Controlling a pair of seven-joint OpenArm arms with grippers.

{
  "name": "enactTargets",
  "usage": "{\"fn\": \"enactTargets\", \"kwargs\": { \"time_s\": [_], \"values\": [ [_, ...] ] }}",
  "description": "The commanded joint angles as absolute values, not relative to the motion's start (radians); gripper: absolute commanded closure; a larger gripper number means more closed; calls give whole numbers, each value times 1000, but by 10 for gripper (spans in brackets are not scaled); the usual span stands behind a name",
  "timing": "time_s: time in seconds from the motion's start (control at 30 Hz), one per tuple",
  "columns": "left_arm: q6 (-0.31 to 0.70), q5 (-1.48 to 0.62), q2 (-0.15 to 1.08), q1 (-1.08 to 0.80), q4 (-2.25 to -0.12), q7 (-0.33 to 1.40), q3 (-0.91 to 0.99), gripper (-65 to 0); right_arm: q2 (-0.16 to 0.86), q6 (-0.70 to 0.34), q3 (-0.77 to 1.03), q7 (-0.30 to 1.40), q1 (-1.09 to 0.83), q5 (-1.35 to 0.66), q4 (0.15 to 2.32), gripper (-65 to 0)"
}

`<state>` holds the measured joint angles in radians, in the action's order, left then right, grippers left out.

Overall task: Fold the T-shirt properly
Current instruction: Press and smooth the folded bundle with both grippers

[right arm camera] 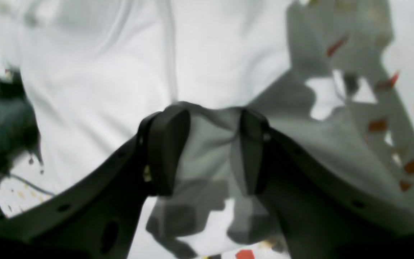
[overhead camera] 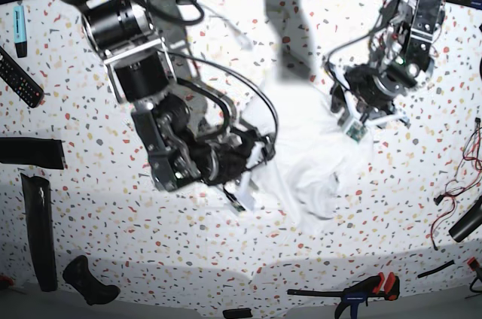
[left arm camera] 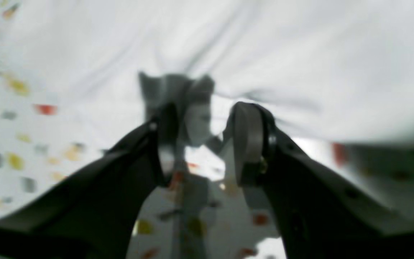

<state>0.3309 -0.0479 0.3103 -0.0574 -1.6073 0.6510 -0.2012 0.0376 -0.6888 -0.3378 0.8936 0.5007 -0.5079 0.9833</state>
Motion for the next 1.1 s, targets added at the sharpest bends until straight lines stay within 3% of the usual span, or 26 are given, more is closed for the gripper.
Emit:
{"fn": "enactTargets", "kwargs": {
  "time_s": [0.0,0.23,0.47,0.77,1.07],
  "values": [
    [321,-52,316,-29,-1623,623,-196,-251,47,-698,-340,926,493,-510,1019,-281],
    [321,-56,316,0,-1623,599,-196,-251,117,-698,-340,977,308,-600,1290,-282],
    [321,-98,316,0,-1623,597,-196,-251,108,-698,-340,976,183,-610,1431,-281],
    [321,-113,316,1,-1623,602,-196,-251,105,-698,-340,956,154,-610,1439,-281],
    [321,-113,316,48,-1623,605,-196,-251,105,-698,-340,956,155,-609,1605,-281]
  ]
}}
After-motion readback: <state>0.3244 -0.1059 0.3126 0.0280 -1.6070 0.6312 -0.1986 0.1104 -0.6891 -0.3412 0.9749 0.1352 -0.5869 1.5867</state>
